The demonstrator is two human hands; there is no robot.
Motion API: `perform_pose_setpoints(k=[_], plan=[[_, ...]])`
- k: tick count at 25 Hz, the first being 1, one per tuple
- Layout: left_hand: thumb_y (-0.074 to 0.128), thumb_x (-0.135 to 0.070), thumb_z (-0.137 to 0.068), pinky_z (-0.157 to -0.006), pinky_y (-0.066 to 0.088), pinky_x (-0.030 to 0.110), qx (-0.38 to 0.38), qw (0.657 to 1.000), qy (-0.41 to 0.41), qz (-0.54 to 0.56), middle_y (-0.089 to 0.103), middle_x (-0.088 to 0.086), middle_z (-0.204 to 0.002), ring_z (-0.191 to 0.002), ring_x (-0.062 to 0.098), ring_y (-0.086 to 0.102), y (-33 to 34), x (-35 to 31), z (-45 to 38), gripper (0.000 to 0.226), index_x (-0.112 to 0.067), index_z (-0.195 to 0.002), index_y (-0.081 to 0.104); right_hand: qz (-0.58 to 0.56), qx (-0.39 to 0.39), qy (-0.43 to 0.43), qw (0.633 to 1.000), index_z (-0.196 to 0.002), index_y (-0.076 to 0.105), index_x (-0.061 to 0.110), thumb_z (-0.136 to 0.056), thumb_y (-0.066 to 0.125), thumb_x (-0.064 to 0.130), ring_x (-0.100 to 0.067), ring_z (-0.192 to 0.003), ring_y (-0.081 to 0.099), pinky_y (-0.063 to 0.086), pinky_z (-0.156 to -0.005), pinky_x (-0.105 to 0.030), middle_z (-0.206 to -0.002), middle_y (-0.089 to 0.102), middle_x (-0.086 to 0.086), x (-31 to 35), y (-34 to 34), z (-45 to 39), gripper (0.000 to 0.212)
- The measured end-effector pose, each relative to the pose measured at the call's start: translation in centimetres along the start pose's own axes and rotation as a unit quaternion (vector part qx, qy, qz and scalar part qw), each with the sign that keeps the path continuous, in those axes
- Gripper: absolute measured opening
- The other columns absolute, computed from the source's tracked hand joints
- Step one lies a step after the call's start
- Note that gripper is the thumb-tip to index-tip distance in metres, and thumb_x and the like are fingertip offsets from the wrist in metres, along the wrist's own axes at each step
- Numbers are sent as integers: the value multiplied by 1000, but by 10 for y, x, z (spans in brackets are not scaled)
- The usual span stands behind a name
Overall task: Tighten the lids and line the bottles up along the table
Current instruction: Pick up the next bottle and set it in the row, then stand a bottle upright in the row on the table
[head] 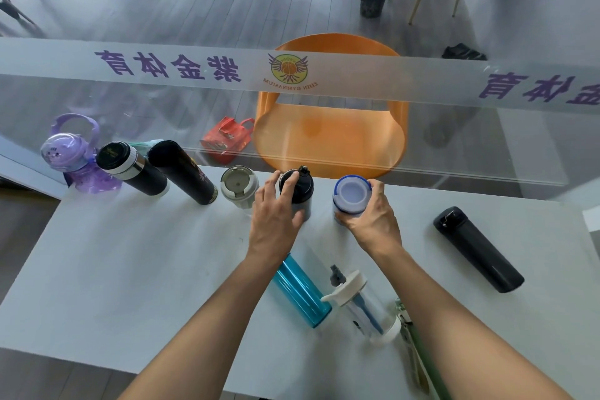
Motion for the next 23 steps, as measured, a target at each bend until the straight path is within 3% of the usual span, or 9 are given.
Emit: perform_pose_setpoints(k=[4,10,14,18,23], plan=[[73,-25,-80,-105,41,42,-44,996,73,-23,44,6,-142,-120,29,46,-14,-30,15,67,-24,-140,44,28,11,40,999,-144,24,26,-67,84,51,-31,-123,56,50,-98,-43,-137,54,-11,-15,-9,10,102],[70,-17,-81,-94,49,42,-25,983,175,39,57,8,-128,-112,31,53,11,-97,46,43,-18,-123,59,71,-43,54,995,-140,38,21,-78,71,34,-31,-118,58,48,-98,-41,-127,57,-14,-51,-60,38,72],[62,-21,-87,-91,47,37,46,975,212,45,61,2,-118,-103,28,54,45,-130,67,33,-21,-119,61,108,-55,69,990,-133,48,19,-84,67,30,-31,-113,58,48,-97,-41,-125,58,-13,-95,-101,41,54],[60,-26,-89,-92,48,35,88,980,176,13,60,-2,-118,-104,25,55,77,-144,75,29,-24,-118,61,163,-53,90,981,-131,51,20,-86,65,32,-33,-118,55,43,-102,-44,-127,59,-13,-145,-128,25,48],[60,-29,-91,-96,48,33,107,988,108,-31,61,-2,-124,-111,24,56,106,-152,88,29,-25,-120,60,240,-6,87,967,-140,42,19,-84,67,40,-34,-125,49,38,-103,-45,-136,53,-12,-193,-127,-9,65]])
Point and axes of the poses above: each hand's wrist, its own z-axis away from the middle knuckle, its own y-axis out of the palm, x = y × z, the point moved 8 cm from there along -z, towards the middle knuckle
